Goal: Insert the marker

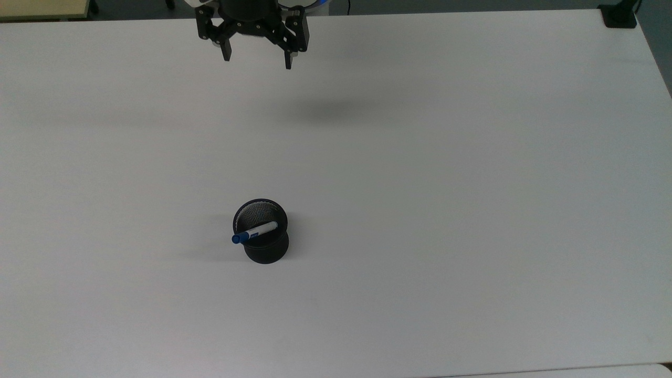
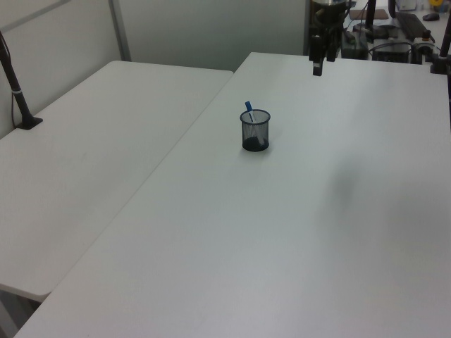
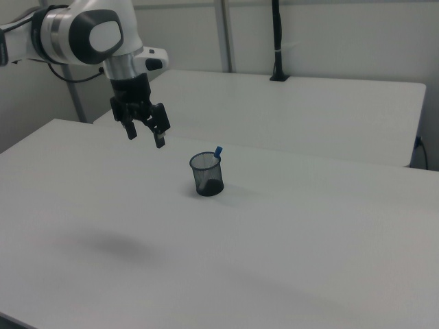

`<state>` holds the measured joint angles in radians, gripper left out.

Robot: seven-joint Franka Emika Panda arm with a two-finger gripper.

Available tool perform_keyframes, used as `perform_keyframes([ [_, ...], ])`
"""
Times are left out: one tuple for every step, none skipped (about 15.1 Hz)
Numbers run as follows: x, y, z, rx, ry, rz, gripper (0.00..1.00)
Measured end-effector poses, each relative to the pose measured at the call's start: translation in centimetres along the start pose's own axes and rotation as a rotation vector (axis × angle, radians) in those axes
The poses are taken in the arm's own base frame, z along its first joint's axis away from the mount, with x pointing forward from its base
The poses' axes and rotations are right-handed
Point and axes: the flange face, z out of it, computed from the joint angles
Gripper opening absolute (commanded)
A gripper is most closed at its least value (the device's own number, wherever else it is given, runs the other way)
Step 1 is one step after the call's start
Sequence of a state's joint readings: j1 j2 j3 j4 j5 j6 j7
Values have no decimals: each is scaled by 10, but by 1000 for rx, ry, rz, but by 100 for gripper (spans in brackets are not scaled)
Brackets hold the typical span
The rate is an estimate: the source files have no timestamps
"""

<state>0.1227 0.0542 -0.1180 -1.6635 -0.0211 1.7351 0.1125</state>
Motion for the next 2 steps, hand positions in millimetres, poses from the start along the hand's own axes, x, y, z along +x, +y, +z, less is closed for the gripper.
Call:
perform_keyframes([
  [-3, 1, 0, 1, -2, 0, 100],
  [-5, 0, 3, 1, -9, -1, 100],
])
